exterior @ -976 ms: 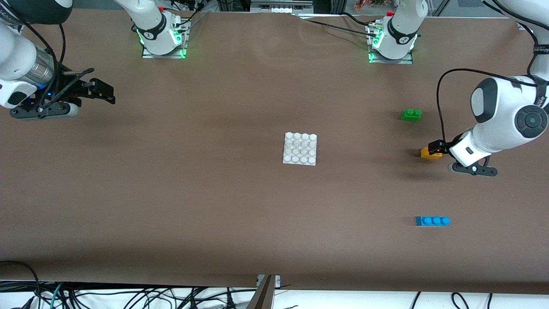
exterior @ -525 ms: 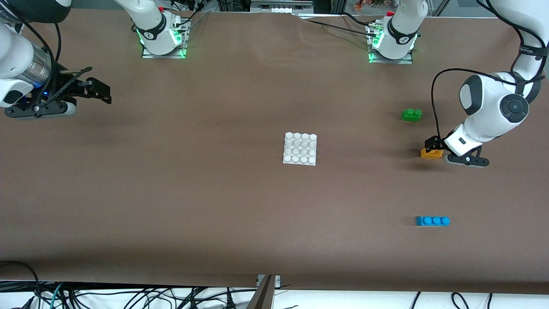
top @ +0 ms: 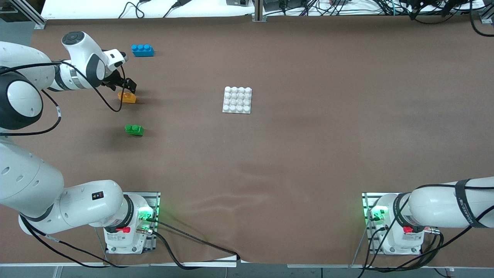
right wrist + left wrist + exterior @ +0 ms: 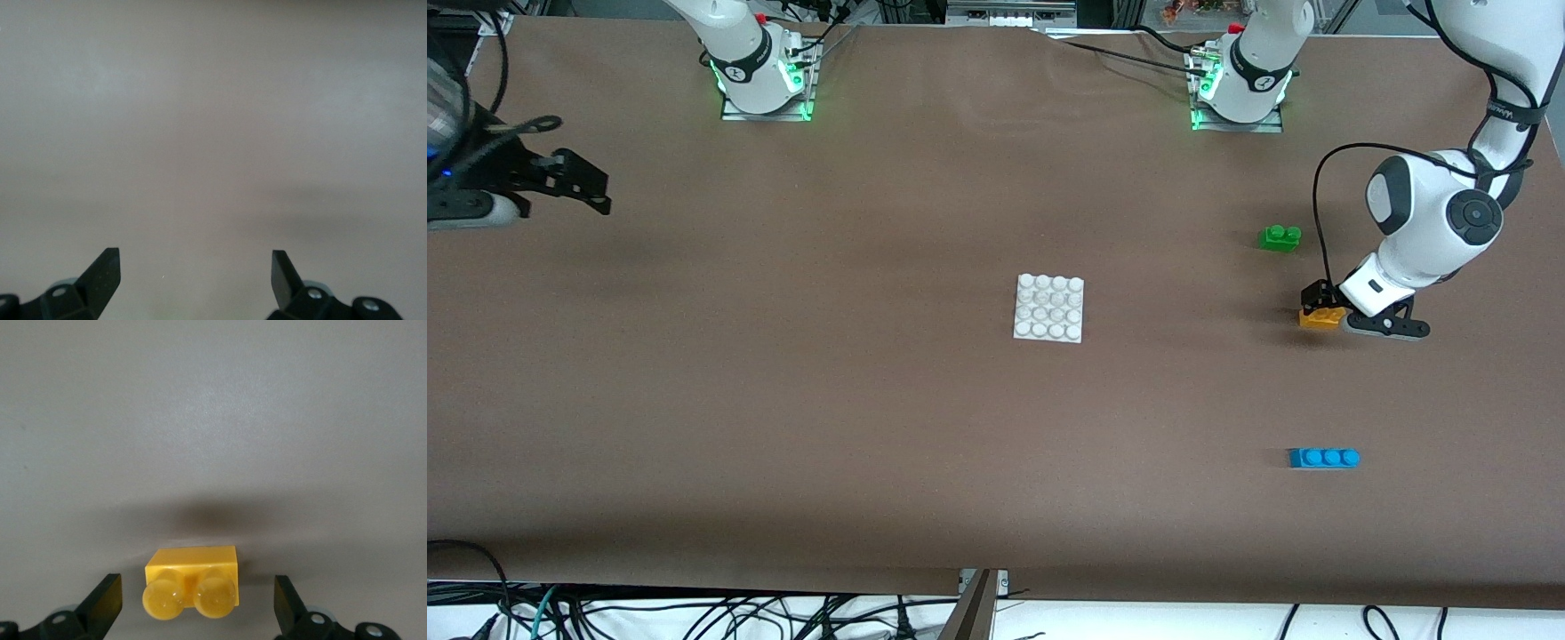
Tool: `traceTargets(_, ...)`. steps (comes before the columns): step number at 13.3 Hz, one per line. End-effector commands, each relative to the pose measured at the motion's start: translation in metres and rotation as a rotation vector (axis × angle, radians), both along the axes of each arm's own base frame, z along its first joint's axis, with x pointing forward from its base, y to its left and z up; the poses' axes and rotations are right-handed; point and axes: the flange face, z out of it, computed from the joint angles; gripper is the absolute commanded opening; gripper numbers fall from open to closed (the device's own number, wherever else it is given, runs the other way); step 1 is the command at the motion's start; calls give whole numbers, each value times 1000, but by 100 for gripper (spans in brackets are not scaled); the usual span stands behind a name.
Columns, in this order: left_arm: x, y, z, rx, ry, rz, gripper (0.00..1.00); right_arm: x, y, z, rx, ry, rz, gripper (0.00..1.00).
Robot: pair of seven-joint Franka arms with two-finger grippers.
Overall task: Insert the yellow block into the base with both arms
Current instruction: 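Lower the left gripper and grasp the yellow brick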
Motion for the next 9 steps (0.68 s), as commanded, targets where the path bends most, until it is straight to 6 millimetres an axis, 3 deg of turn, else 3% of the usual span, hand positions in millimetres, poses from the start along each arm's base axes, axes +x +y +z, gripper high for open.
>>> traceTargets(1,-2,1,-4,9,-7,-26,100,11,-15,-2,-6,19,-21,100)
traceTargets(3,-2,-1,-7,43,-1,-97,100,10,-14,-2,-3,22,-20,100)
traceTargets(9,-6,12,-17,38,5,-66,100,11,-14,-3,-1,26,-9,100)
